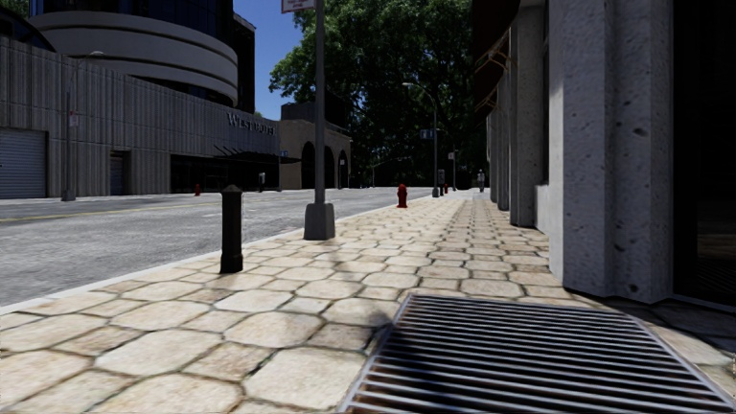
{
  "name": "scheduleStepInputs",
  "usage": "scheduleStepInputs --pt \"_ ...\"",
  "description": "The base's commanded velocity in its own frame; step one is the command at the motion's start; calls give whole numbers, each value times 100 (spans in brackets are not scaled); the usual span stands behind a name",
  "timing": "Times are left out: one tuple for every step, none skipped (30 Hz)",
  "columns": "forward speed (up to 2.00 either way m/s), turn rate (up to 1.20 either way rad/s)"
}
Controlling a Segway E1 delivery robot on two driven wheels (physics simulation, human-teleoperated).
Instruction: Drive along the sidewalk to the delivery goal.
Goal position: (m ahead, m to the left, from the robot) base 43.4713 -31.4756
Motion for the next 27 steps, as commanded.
scheduleStepInputs --pt "200 -15" --pt "200 -18" --pt "200 -18" --pt "200 -18" --pt "200 -18" --pt "200 -18" --pt "200 -19" --pt "200 -19" --pt "200 -19" --pt "200 -19" --pt "200 -19" --pt "200 -19" --pt "200 -21" --pt "200 -23" --pt "200 -25" --pt "200 -25" --pt "200 -25" --pt "200 -25" --pt "200 -25" --pt "200 -25" --pt "200 -25" --pt "200 -25" --pt "200 -26" --pt "200 -26" --pt "200 -26" --pt "200 -26" --pt "200 -26"
